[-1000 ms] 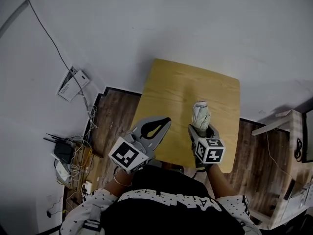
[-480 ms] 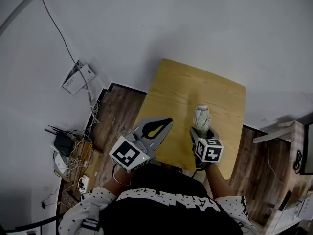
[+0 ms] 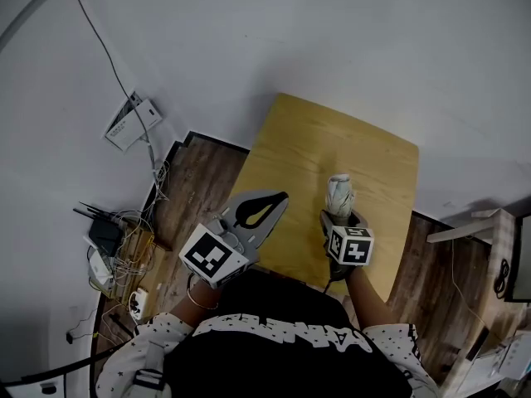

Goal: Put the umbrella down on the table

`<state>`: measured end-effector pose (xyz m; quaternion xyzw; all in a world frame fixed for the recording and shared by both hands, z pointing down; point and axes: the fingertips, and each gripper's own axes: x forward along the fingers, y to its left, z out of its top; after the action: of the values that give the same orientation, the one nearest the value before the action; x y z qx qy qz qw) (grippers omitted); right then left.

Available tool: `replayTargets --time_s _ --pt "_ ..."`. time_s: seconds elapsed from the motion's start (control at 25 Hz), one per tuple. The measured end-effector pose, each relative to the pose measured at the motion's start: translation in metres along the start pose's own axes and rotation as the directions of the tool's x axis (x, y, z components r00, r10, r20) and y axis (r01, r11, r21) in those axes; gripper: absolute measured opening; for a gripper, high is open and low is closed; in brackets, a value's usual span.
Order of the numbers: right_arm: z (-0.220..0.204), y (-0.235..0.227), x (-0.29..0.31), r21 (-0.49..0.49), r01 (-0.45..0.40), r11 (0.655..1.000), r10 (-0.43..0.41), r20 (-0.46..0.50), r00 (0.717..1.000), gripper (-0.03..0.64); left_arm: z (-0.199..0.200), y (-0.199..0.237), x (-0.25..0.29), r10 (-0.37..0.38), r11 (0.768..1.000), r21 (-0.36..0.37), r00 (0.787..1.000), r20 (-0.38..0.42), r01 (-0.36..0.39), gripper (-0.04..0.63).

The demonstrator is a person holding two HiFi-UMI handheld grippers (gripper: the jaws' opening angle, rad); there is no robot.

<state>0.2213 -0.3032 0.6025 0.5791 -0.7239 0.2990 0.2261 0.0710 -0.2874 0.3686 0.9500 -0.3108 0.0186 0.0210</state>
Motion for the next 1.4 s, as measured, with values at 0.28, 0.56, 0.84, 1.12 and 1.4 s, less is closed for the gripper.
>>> replayTargets --time_s 0.28,0.56,0.84,1.12,1.4 --pt "-0.008 0.0 0.012 -0.007 0.001 1.0 -0.001 -0.042 0.999 0.302 -0.001 0.004 -0.001 0.013 1.0 -0.006 1.0 0.001 -0.013 -0.006" --pt "-0.011 -0.001 0.023 -0.021 -0.001 1.0 -0.001 -0.073 0.997 0.302 -0.003 0.01 0.001 0.028 0.999 -0.014 1.0 -0.011 -0.029 -0.006" --pt "-0.016 -0.003 0.033 -0.018 0.004 1.0 -0.006 -0.1 0.995 0.304 -0.007 0.014 0.003 0.021 1.0 -0.009 1.0 -0.012 -0.021 -0.006" --pt "-0.02 -0.005 0.038 -0.018 0.015 1.0 -0.017 -0.121 0.993 0.305 -0.003 0.018 0.003 0.022 1.0 -0.012 1.0 0.0 -0.022 -0.006" --pt "-0.029 -0.01 0.043 -0.024 0.026 0.999 -0.029 -0.155 0.987 0.305 -0.006 0.019 0.004 0.031 0.999 -0.02 0.999 -0.013 -0.032 -0.006"
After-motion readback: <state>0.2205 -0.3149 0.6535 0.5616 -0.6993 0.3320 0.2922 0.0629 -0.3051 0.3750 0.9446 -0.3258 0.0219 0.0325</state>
